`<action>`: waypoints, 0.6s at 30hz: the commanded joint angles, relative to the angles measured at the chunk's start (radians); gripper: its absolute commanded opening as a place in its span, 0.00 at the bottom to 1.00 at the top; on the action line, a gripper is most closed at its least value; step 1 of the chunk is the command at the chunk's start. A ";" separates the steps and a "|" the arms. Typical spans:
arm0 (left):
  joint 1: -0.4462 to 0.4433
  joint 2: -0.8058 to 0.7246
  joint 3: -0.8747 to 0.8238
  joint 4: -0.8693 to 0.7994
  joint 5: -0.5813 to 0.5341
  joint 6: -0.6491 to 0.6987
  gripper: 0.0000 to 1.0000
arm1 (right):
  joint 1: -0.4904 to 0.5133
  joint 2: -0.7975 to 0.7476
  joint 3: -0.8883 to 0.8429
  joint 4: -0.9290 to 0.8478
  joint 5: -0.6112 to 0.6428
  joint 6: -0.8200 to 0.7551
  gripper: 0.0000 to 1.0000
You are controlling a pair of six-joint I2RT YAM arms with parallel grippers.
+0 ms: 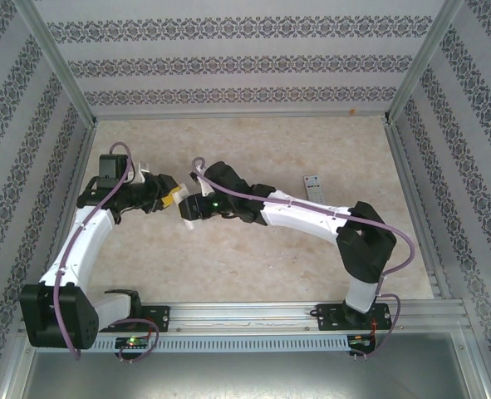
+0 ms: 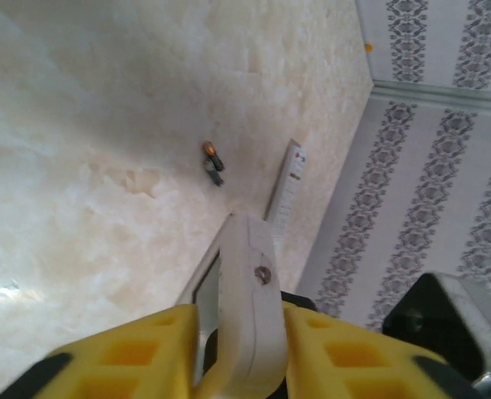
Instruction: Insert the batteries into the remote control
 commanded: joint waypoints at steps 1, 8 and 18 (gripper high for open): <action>-0.001 0.010 -0.007 -0.019 0.051 0.035 0.23 | -0.002 0.036 0.040 0.045 -0.062 0.091 0.50; -0.017 0.057 0.052 -0.195 -0.013 0.180 0.35 | 0.001 0.045 0.061 0.061 -0.093 0.096 0.49; -0.053 0.092 0.119 -0.276 -0.102 0.228 0.00 | -0.004 0.059 0.085 0.068 -0.115 0.099 0.53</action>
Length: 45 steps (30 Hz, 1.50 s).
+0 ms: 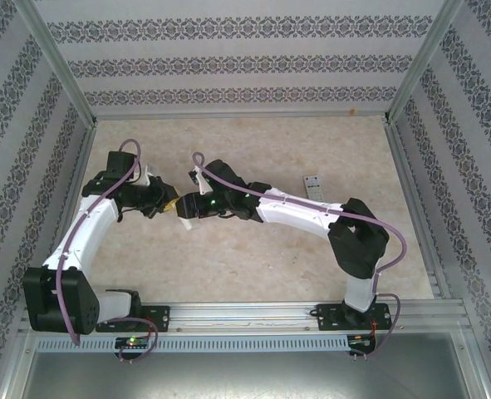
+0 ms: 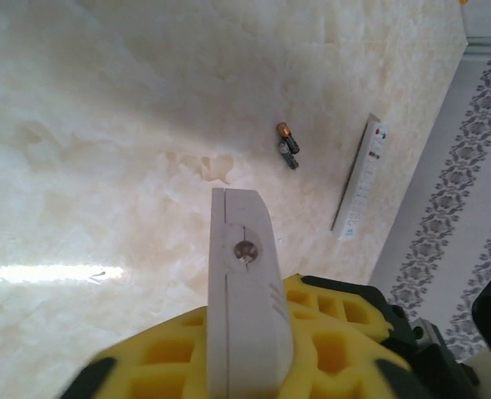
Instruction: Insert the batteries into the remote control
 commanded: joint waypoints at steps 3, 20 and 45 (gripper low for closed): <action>-0.033 0.012 0.101 -0.194 -0.108 0.052 0.00 | 0.002 0.000 0.064 0.055 -0.054 -0.020 0.64; -0.348 0.792 0.913 -0.929 -1.219 0.136 0.00 | -0.241 -0.541 -0.341 -0.208 0.120 -0.022 0.81; -0.422 1.446 1.442 -0.922 -1.196 0.091 0.37 | -0.489 -0.975 -0.489 -0.496 0.097 -0.087 0.84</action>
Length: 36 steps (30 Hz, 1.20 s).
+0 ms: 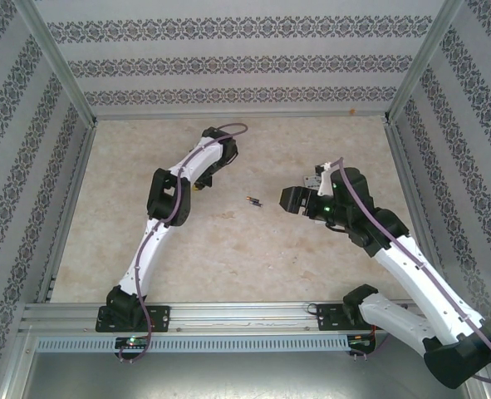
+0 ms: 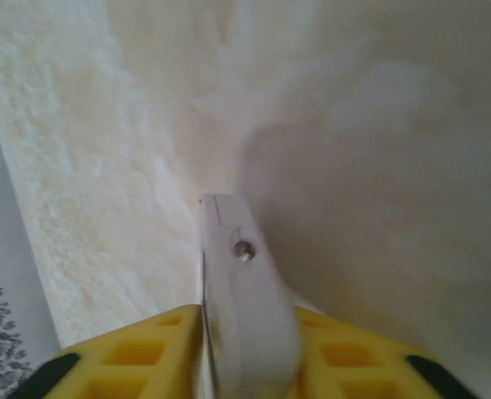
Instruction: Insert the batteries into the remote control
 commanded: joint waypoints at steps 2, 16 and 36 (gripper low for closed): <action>-0.017 0.023 0.010 -0.006 0.104 -0.029 0.39 | -0.045 -0.031 0.007 -0.063 -0.027 -0.045 0.84; -0.022 -0.464 -0.012 0.207 0.580 0.106 0.77 | -0.283 0.359 0.197 -0.349 0.197 -0.366 0.92; 0.000 -1.257 -1.071 1.157 1.031 -0.177 0.92 | -0.323 1.048 0.425 -0.331 0.213 -0.528 0.79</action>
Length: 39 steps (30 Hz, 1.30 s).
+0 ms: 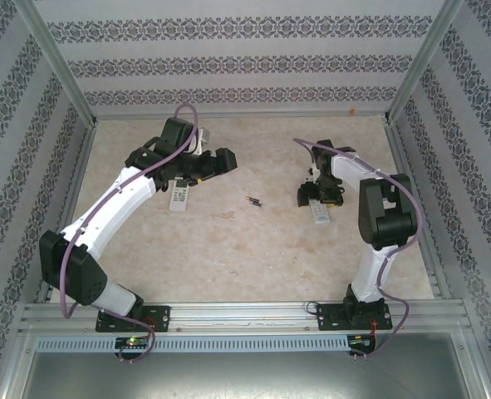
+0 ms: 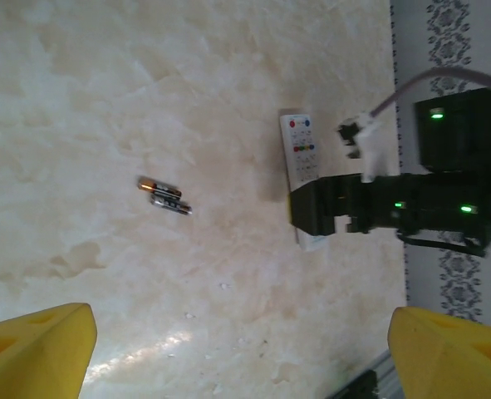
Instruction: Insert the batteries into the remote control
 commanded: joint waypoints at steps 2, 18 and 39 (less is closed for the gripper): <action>0.012 -0.075 -0.046 0.174 0.053 -0.106 0.92 | -0.007 0.021 0.009 -0.013 0.031 -0.037 0.71; 0.071 0.063 0.162 0.017 0.194 -0.152 0.95 | 0.188 -0.553 -0.174 0.490 -0.708 0.457 0.41; 0.069 0.223 0.324 -0.354 0.352 0.069 0.33 | 0.507 -0.387 0.067 0.439 -0.639 0.476 0.41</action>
